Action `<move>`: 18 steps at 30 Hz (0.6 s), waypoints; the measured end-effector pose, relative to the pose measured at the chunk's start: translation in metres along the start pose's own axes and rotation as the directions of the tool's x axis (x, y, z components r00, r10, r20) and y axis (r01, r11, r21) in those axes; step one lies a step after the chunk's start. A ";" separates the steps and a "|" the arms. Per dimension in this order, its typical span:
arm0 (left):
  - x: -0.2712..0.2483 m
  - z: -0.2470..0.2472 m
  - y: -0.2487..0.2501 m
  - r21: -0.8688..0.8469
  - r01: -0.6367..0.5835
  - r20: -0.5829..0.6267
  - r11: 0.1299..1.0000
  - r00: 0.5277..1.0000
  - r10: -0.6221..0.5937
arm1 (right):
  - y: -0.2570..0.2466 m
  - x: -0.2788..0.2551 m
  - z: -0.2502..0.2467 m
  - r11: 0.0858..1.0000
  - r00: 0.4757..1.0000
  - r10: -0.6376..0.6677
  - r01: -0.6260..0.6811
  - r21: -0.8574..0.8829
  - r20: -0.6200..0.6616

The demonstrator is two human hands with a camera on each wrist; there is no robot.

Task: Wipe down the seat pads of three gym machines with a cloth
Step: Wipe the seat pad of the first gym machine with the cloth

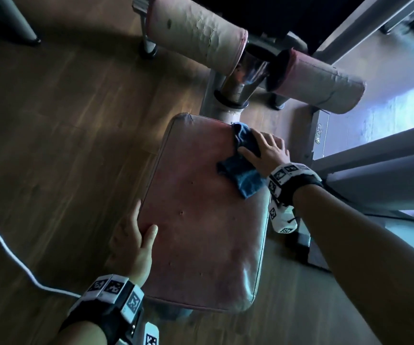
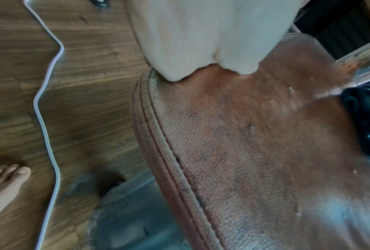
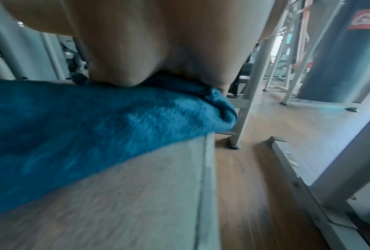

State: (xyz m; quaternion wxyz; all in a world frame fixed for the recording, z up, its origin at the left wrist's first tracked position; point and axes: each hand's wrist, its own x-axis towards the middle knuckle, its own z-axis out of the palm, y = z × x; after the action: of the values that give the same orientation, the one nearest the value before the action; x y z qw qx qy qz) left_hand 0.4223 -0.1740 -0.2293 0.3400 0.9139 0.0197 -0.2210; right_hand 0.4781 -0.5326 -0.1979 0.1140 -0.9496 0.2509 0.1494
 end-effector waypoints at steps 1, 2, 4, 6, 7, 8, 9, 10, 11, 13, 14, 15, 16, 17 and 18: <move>-0.001 -0.001 0.001 -0.003 0.017 0.008 1.000 1.000 -0.017 | 0.007 0.003 -0.003 0.998 0.998 0.047 -0.048 0.030 0.041; -0.001 -0.001 0.000 0.003 0.020 0.013 1.000 1.000 -0.020 | 0.011 0.005 -0.005 0.995 0.994 0.082 -0.086 0.050 0.075; -0.001 -0.002 0.000 0.015 0.001 0.009 1.000 1.000 -0.001 | 0.009 0.011 -0.007 0.989 0.988 0.119 -0.127 0.077 0.101; 0.000 -0.002 0.001 0.003 0.000 -0.004 1.000 1.000 0.000 | -0.008 0.020 -0.008 0.988 0.987 0.116 -0.126 0.086 0.107; 0.000 -0.002 0.002 -0.005 0.005 -0.009 1.000 1.000 -0.005 | -0.020 0.024 -0.007 0.991 0.989 0.105 -0.113 0.074 0.104; 0.000 -0.001 0.003 -0.010 0.002 -0.015 1.000 1.000 -0.002 | -0.031 0.027 -0.006 0.995 0.992 0.086 -0.090 0.047 0.094; -0.001 -0.001 0.004 -0.011 -0.001 -0.022 1.000 1.000 0.001 | -0.040 0.029 -0.005 0.999 0.996 0.050 -0.052 0.015 0.078; -0.001 -0.001 0.003 -0.013 0.000 -0.020 1.000 1.000 0.000 | -0.046 0.028 -0.004 1.000 0.998 0.006 -0.006 -0.011 0.059; -0.002 -0.001 0.003 -0.012 0.007 -0.016 1.000 1.000 -0.007 | -0.047 0.026 -0.002 0.999 0.998 -0.039 0.040 -0.021 0.040; -0.002 -0.001 0.003 -0.009 0.037 -0.005 0.999 0.999 -0.037 | -0.033 0.022 -0.002 0.998 0.998 -0.064 0.064 0.005 0.019; -0.002 -0.001 0.004 -0.004 0.061 0.005 0.998 0.998 -0.061 | -0.022 0.021 -0.001 0.999 0.999 -0.028 0.027 0.038 0.025; -0.003 -0.002 0.005 0.009 0.087 0.019 0.996 0.996 -0.087 | -0.011 0.022 -0.001 0.997 0.999 0.021 -0.024 0.071 0.047; -0.003 -0.002 0.006 0.027 0.110 0.032 0.994 0.993 -0.111 | -0.004 0.024 -0.002 0.992 0.995 0.063 -0.071 0.103 0.078; -0.003 -0.003 0.006 0.044 0.122 0.037 0.992 0.992 -0.123 | -0.002 0.025 -0.003 0.988 0.991 0.086 -0.098 0.119 0.102; -0.003 -0.003 0.006 0.056 0.122 0.039 0.991 0.991 -0.124 | -0.007 0.027 -0.004 0.987 0.989 0.098 -0.111 0.113 0.113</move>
State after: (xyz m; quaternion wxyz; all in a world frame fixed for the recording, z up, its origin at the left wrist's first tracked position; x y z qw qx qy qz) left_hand 0.4216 -0.1762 -0.2221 0.3013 0.9149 0.0630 -0.2613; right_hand 0.5049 -0.5393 -0.2025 0.1758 -0.9173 0.3024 0.1905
